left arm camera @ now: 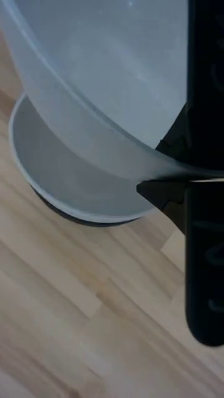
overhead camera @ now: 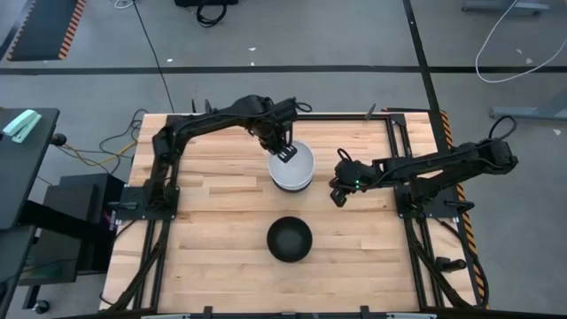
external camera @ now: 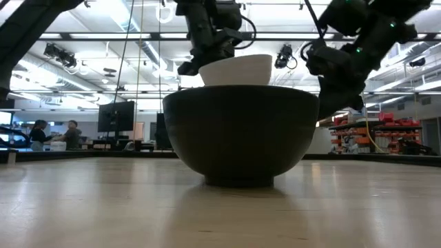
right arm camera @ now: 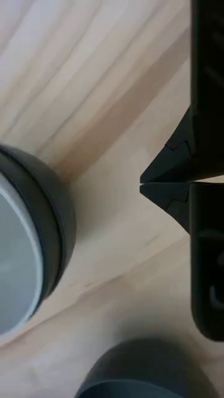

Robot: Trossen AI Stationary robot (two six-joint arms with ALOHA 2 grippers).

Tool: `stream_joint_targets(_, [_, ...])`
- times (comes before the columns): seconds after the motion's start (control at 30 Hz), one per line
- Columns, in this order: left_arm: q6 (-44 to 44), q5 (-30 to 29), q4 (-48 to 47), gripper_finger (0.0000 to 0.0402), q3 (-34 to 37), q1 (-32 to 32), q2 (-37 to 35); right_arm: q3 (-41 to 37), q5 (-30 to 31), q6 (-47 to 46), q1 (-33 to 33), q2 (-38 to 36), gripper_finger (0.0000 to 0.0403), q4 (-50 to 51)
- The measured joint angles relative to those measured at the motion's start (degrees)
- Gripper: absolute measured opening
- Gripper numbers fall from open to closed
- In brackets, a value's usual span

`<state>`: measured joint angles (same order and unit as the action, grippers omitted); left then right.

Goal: Nest bowls inside each other
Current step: Stack the white bowl on top of the white bowl

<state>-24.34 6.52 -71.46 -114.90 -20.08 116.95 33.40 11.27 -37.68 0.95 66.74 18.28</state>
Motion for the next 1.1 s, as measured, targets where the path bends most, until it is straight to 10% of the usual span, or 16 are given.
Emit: stream_joint_targets(1.1, [0.15, 6.04, 0.32, 0.0066, -0.05, -1.48, 8.54, -2.83, 0.07, -0.71, 0.05, 0.11, 0.0002, -10.97])
